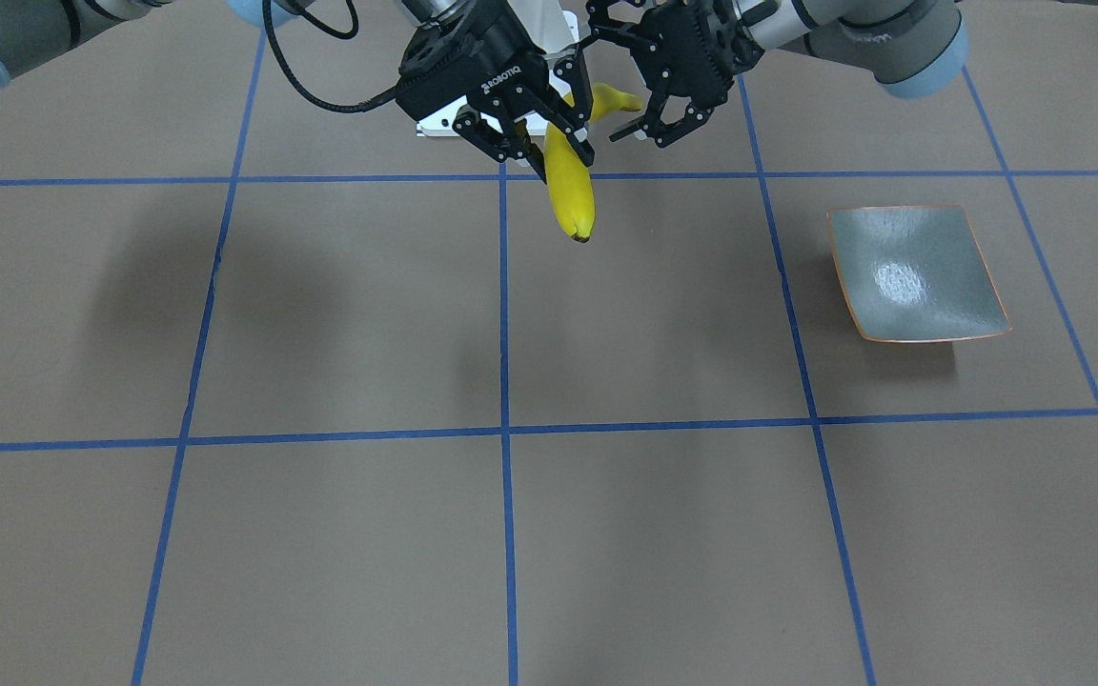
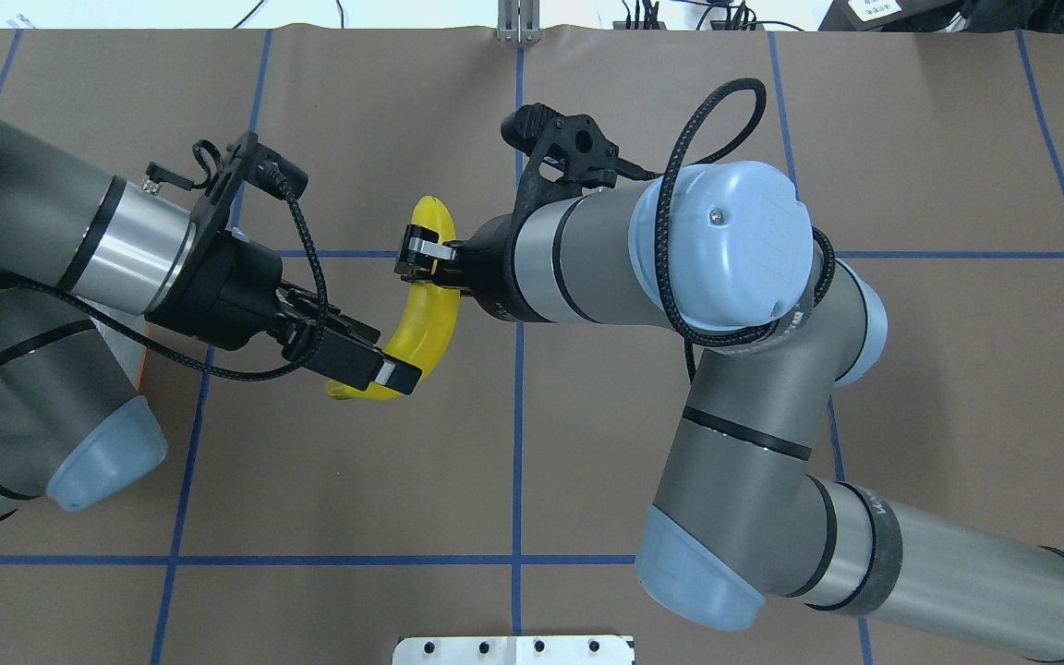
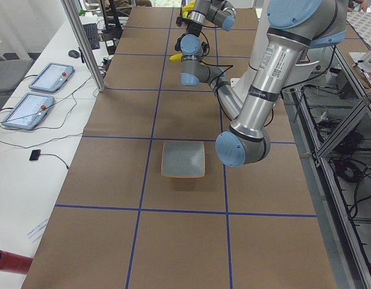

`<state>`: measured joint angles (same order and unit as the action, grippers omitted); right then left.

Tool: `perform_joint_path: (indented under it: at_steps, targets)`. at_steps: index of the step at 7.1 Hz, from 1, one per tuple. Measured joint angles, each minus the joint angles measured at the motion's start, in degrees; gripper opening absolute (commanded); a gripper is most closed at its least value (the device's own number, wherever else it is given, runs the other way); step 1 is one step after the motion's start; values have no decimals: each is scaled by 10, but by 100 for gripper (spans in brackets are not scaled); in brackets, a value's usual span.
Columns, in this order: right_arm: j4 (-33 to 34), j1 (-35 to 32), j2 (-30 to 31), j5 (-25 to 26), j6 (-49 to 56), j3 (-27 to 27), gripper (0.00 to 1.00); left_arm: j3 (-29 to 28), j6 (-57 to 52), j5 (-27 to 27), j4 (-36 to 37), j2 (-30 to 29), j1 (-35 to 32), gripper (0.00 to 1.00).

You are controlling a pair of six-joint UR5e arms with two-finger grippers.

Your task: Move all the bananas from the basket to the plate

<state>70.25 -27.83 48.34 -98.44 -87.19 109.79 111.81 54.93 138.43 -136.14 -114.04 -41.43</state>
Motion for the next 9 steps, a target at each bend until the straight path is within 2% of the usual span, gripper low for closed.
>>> perform_joint_path:
  at_steps: [1,2,3,4,5,6,9]
  targets:
    - [0,1,0,2,0,3,0,-1,0,0,0,0,2,62]
    - [0,2,0,3,0,6,0,-2,0,0,0,0,4,53]
    - [-1,2,0,3,0,10,0,-2,0,0,0,0,6,53]
    - [-1,2,0,3,1,12,0,-2,0,0,0,0,8,40]
    - [-1,2,0,2,1,12,84,-2,0,0,0,0,8,20]
    - [-2,2,0,2,1,12,100,0,0,0,0,-1,8,0]
    - [-9,-2,2,5,10,19,100,3,2,1,1,3,12,0]
